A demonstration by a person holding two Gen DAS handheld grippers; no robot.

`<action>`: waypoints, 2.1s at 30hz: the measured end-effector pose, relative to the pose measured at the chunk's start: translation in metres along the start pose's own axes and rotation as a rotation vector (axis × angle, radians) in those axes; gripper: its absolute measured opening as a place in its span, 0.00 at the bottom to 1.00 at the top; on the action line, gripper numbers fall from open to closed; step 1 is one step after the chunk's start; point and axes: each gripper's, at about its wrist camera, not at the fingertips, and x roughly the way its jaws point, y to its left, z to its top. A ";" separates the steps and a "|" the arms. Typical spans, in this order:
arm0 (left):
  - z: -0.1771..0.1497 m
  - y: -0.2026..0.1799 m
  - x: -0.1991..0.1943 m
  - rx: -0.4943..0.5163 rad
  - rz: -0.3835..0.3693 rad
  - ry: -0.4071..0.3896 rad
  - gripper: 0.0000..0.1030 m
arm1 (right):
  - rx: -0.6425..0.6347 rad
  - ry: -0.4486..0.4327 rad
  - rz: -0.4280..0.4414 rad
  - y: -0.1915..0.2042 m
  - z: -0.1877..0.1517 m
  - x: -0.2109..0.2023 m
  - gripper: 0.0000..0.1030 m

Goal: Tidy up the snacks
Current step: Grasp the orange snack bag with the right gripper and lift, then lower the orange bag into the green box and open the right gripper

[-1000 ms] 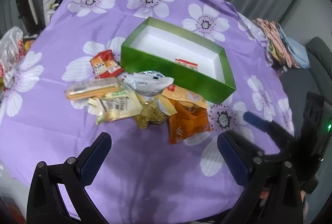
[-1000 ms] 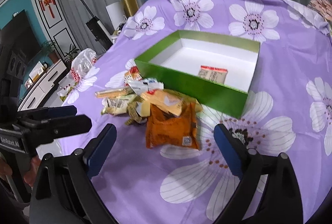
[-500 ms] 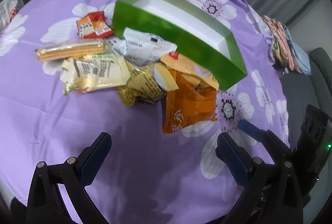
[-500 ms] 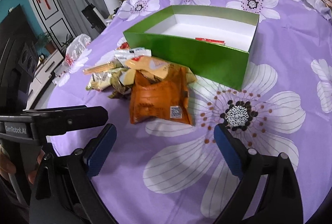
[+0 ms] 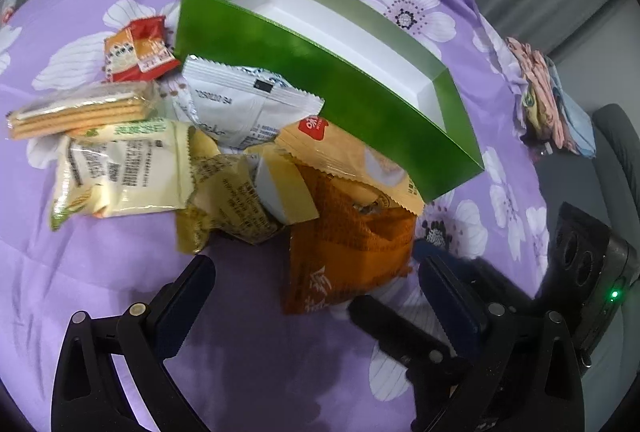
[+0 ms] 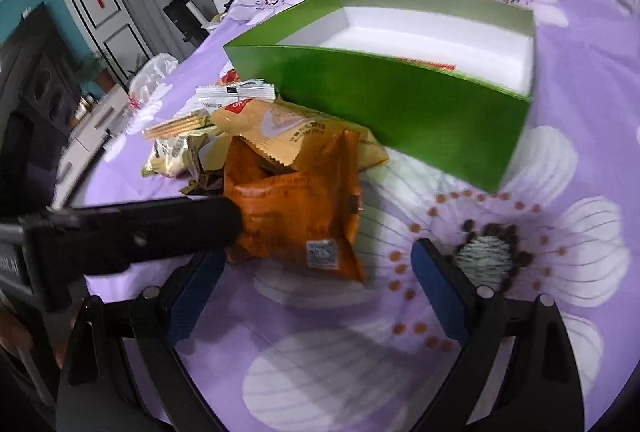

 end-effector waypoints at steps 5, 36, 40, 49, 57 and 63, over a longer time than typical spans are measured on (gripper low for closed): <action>0.002 -0.002 0.005 -0.001 -0.010 0.001 0.84 | 0.007 -0.010 0.056 0.003 0.001 0.002 0.71; -0.030 -0.052 -0.045 0.190 -0.056 -0.035 0.61 | -0.006 -0.089 -0.007 0.045 -0.022 -0.064 0.43; -0.028 -0.055 -0.055 0.203 -0.060 -0.050 0.61 | -0.028 -0.112 -0.013 0.050 -0.019 -0.071 0.43; -0.013 -0.077 -0.079 0.285 -0.066 -0.134 0.61 | -0.045 -0.201 -0.022 0.055 -0.001 -0.095 0.42; 0.015 -0.092 -0.081 0.343 -0.066 -0.180 0.61 | -0.058 -0.282 -0.035 0.046 0.027 -0.102 0.42; 0.040 -0.100 -0.077 0.370 -0.062 -0.206 0.61 | -0.061 -0.314 -0.038 0.035 0.048 -0.100 0.42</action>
